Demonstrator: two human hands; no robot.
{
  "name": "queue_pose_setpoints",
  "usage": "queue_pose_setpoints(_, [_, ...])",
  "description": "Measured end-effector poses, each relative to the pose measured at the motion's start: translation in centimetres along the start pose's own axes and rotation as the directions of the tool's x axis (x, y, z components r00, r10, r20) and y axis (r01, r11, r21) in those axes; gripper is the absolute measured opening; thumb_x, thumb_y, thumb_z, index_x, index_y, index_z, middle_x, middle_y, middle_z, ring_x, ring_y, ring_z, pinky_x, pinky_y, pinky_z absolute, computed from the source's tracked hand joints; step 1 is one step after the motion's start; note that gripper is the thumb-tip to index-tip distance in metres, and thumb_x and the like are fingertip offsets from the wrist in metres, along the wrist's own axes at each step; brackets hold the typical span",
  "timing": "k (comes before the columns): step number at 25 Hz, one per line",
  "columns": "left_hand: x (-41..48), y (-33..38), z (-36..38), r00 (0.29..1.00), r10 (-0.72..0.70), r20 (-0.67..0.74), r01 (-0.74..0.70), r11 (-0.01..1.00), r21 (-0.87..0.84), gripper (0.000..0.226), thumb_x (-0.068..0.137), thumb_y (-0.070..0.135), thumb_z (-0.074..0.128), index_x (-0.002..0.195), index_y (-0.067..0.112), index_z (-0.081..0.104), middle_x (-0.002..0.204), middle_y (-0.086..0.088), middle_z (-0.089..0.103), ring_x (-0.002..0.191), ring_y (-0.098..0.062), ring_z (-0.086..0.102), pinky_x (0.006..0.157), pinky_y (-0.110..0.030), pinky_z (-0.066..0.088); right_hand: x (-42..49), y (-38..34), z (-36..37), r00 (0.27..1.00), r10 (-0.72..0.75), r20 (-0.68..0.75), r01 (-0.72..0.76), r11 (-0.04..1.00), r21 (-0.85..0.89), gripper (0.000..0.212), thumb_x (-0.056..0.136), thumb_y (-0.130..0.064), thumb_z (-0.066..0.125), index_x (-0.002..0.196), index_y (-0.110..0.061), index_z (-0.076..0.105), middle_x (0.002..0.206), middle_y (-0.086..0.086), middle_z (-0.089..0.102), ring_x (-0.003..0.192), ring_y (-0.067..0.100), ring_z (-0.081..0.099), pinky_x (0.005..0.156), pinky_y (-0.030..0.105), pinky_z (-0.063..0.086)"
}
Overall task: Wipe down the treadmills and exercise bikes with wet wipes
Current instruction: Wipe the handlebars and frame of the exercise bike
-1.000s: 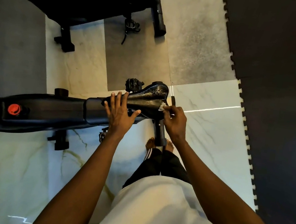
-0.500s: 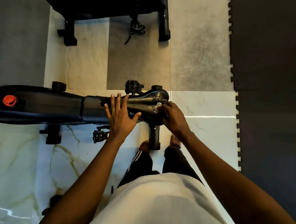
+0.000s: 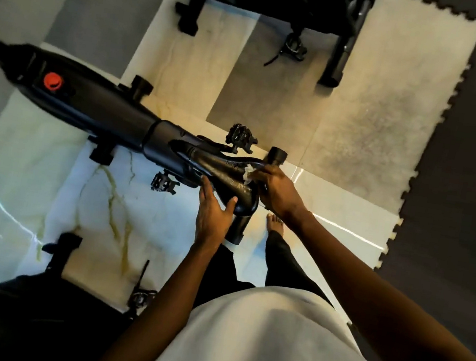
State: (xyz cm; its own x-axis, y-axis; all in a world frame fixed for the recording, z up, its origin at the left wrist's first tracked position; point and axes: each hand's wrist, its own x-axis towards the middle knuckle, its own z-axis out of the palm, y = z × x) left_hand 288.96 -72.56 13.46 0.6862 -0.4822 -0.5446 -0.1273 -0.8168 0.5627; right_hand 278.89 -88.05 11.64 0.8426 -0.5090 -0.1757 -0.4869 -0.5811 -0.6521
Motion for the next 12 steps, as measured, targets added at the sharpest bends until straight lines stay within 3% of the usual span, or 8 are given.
queue_pose_setpoints(2, [-0.6,0.5,0.8,0.999,-0.043,-0.01,0.042,0.996,-0.083,0.088,0.098,0.033,0.064,0.162,0.019,0.005,0.166,-0.012,0.022,0.149,-0.034,0.029,0.116,-0.046,0.031,0.7,-0.2,-0.6,0.999,-0.02,0.032,0.019,1.0,0.017,0.032,0.09,-0.008,0.068,0.122,-0.012,0.068,0.129,0.014,0.063,0.118,0.033,0.059,0.095,0.046,0.054])
queue_pose_setpoints(5, [-1.0,0.6,1.2,0.995,-0.087,-0.047,0.08,0.987,-0.136,0.079,0.098,0.029,0.064,0.161,0.019,0.018,0.161,-0.011,0.035,0.147,-0.032,0.035,0.116,-0.046,0.032,3.2,-2.1,-1.2,0.998,-0.025,0.056,0.022,0.999,0.05,0.038,0.092,-0.001,0.062,0.129,-0.007,0.062,0.128,0.018,0.061,0.115,0.034,0.059,0.093,0.041,0.052])
queue_pose_setpoints(12, [-1.9,-0.1,2.2,0.996,-0.09,0.006,0.09,0.98,-0.176,0.082,0.096,0.026,0.068,0.161,0.02,0.018,0.156,-0.013,0.043,0.143,-0.035,0.042,0.114,-0.047,0.036,1.0,-0.2,-1.7,0.979,-0.174,0.104,0.18,0.982,-0.06,0.023,0.091,-0.003,0.064,0.112,-0.008,0.071,0.122,0.015,0.063,0.109,0.025,0.06,0.089,0.03,0.053])
